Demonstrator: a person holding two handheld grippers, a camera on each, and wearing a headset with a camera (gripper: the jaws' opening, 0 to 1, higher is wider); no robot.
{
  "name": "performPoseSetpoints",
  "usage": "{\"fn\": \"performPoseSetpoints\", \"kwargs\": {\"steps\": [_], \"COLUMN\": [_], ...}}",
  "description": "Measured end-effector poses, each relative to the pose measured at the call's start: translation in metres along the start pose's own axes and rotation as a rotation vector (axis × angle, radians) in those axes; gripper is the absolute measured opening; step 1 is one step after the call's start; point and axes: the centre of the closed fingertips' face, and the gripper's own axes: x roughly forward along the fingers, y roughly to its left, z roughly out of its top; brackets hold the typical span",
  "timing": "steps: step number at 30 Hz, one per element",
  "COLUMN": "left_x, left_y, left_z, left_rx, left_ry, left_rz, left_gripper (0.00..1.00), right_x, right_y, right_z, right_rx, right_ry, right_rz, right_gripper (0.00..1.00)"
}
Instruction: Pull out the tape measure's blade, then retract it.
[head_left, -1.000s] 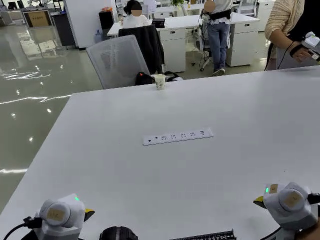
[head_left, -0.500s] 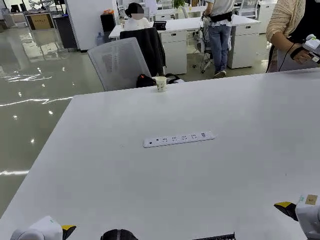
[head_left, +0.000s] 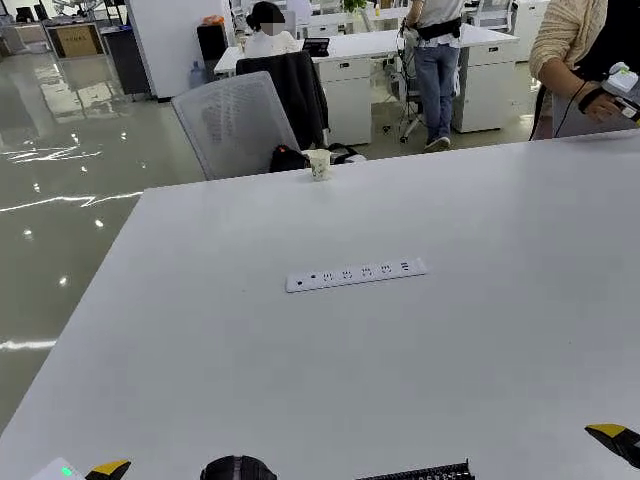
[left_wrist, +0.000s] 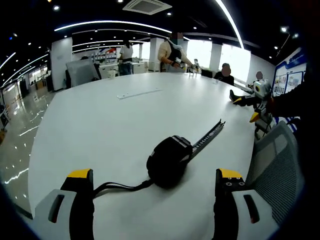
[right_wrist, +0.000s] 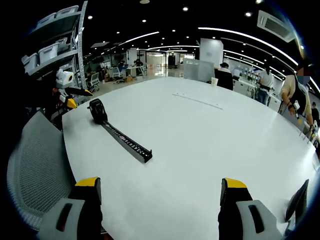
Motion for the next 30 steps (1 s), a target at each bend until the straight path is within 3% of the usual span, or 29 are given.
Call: {"fn": "performPoseSetpoints", "kwargs": {"steps": [12, 20, 23, 30], "left_x": [-0.008, -0.010, -0.012, -0.017], "left_y": [0.004, 0.013, 0.012, 0.013], "left_z": [-0.006, -0.023, -0.038, -0.041], "left_rx": [0.013, 0.003, 0.022, 0.019], "left_ry": [-0.010, -0.009, 0.043, 0.022], "left_rz": [0.010, 0.009, 0.001, 0.010], "left_gripper": [0.99, 0.99, 0.99, 0.99], "right_x": [-0.018, -0.020, -0.019, -0.016], "right_y": [-0.002, -0.003, 0.000, 0.009], "right_z": [-0.024, -0.023, -0.021, -0.018], "right_rx": [0.043, 0.037, 0.021, -0.001], "right_ry": [0.029, 0.029, 0.029, 0.038], "right_rz": [-0.039, -0.036, -0.029, -0.003], "right_gripper": [0.99, 0.99, 0.99, 0.99]}}
